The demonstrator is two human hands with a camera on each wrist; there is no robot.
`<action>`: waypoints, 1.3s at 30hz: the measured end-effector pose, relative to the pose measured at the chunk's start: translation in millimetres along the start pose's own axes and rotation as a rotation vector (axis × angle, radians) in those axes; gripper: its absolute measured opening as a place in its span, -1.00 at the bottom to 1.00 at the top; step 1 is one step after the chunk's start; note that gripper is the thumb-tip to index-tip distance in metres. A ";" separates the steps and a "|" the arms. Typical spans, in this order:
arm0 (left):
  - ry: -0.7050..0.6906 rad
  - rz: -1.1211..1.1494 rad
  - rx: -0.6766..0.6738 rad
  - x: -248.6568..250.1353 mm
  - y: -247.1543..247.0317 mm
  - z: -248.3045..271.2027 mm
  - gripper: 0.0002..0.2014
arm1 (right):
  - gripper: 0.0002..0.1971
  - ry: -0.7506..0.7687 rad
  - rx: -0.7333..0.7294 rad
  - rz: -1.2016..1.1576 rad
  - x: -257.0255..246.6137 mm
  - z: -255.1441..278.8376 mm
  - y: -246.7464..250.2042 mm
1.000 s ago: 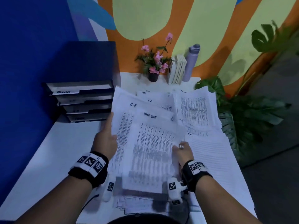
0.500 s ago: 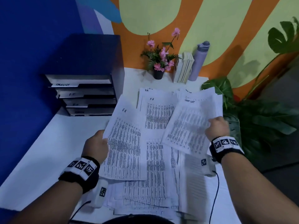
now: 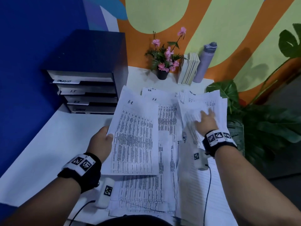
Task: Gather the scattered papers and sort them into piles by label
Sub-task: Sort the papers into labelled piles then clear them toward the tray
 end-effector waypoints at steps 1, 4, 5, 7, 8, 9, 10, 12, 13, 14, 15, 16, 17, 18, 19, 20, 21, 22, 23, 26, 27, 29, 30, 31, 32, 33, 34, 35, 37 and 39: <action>0.006 0.014 -0.002 2.0 -1.9 -1.9 -0.70 | -0.34 0.063 -0.090 -0.135 -12.3 11.7 -12.3; 0.039 0.054 -0.012 2.0 -8.5 -10.6 -0.72 | -0.23 0.051 -0.460 -0.578 -42.2 56.0 -55.6; 0.047 0.074 -0.020 1.3 -11.3 -12.4 -0.73 | -0.18 0.038 -0.558 -0.611 -49.9 69.4 -69.1; 0.067 0.099 -0.037 -4.8 -17.6 -15.7 -0.72 | -0.16 0.054 -0.592 -0.607 -55.7 81.8 -89.0; 0.084 0.099 -0.049 -11.2 -21.3 -17.8 -0.70 | -0.19 0.039 -0.530 -0.623 -56.0 80.9 -93.8; 0.115 0.099 -0.070 -18.8 -24.9 -19.0 -0.67 | -0.22 0.008 -0.458 -0.656 -54.4 76.5 -97.1; 0.156 0.111 -0.098 -28.8 -28.5 -20.8 -0.62 | -0.24 -0.015 -0.411 -0.692 -53.7 72.9 -98.7; 0.238 0.113 -0.168 -47.6 -34.1 -20.6 -0.50 | -0.27 -0.053 -0.337 -0.697 -52.3 61.2 -97.6; 0.270 0.085 -0.202 -55.8 -36.6 -20.1 -0.45 | -0.31 -0.056 -0.287 -0.671 -51.6 51.2 -95.0; 0.298 0.038 -0.228 -63.3 -40.1 -19.4 -0.41 | -0.34 -0.052 -0.234 -0.649 -52.2 41.7 -89.4; 0.325 -0.041 -0.261 -68.8 -42.3 -17.0 -0.38 | -0.35 -0.051 -0.173 -0.640 -52.6 31.1 -83.2; 0.351 -0.133 -0.289 -74.1 -44.8 -14.8 -0.36 | -0.34 -0.052 -0.112 -0.616 -53.1 21.9 -75.3; 0.373 -0.220 -0.316 -77.1 -46.7 -11.4 -0.35 | -0.32 -0.049 -0.050 -0.577 -53.7 13.4 -67.6; 0.394 -0.266 -0.333 -81.8 -49.9 -10.1 -0.35 | -0.32 -0.029 0.004 -0.533 -54.8 7.4 -59.4; 0.395 -0.292 -0.353 -83.4 -52.1 -7.4 -0.37 | -0.32 0.001 0.054 -0.493 -55.3 3.7 -54.1; 0.399 -0.312 -0.375 -84.1 -54.4 -4.0 -0.39 | -0.34 0.035 0.093 -0.459 -54.9 2.6 -51.5; 0.376 -0.324 -0.396 -82.4 -55.8 0.0 -0.40 | -0.36 0.066 0.098 -0.414 -55.1 5.9 -52.0; 0.357 -0.310 -0.417 -83.9 -58.9 2.6 -0.40 | -0.39 0.099 0.075 -0.362 -54.9 12.4 -57.0; 0.325 -0.271 -0.435 -83.0 -61.5 5.1 -0.39 | -0.44 0.098 0.032 -0.309 -52.6 20.3 -66.4; 0.294 -0.196 -0.433 -88.6 -65.3 5.5 -0.37 | -0.54 0.013 -0.063 -0.190 -41.1 54.1 -99.5; 0.286 -0.207 -0.423 -87.3 -64.3 6.0 -0.36 | -0.55 -0.013 -0.079 -0.137 -37.1 66.2 -108.5; 0.305 -0.240 -0.408 -84.9 -62.6 4.6 -0.37 | -0.57 -0.049 -0.115 -0.059 -30.2 87.2 -122.2; 0.326 -0.224 -0.415 -85.5 -63.9 3.9 -0.44 | -0.56 -0.083 -0.128 -0.065 -25.5 94.6 -129.1; 0.323 -0.176 -0.431 -84.7 -65.1 3.6 -0.53 | -0.54 -0.123 -0.138 -0.088 -21.0 101.3 -134.7; 0.330 -0.109 -0.449 -85.4 -66.6 2.9 -0.54 | -0.53 -0.155 -0.147 -0.093 -17.7 106.7 -141.2; 0.327 -0.059 -0.462 -87.1 -69.0 2.7 -0.45 | -0.53 -0.167 -0.150 -0.087 -16.5 110.9 -147.3; 0.326 -0.022 -0.483 -91.1 -71.6 1.8 -0.36 | -0.53 -0.162 -0.148 -0.070 -16.5 114.9 -153.2; 0.306 -0.014 -0.514 -92.2 -73.9 3.3 -0.35 | -0.51 -0.144 -0.150 -0.049 -18.5 119.7 -158.3; 0.268 -0.065 -0.529 -94.2 -77.2 7.5 -0.49 | -0.46 -0.124 -0.170 -0.080 -24.4 129.1 -165.3; 0.231 -0.138 -0.473 -97.1 -70.9 9.8 -0.57 | -0.42 -0.081 -0.202 -0.086 -29.6 137.1 -171.8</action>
Point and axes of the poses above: each hand's wrist, its own z-axis away from the middle knuckle, its own y-axis out of the back of the hand, x = y × z, the point moved 4 cm from there along -z, towards the middle knuckle, and after that the axes turned 4 degrees about -z, right-handed, at the moved point
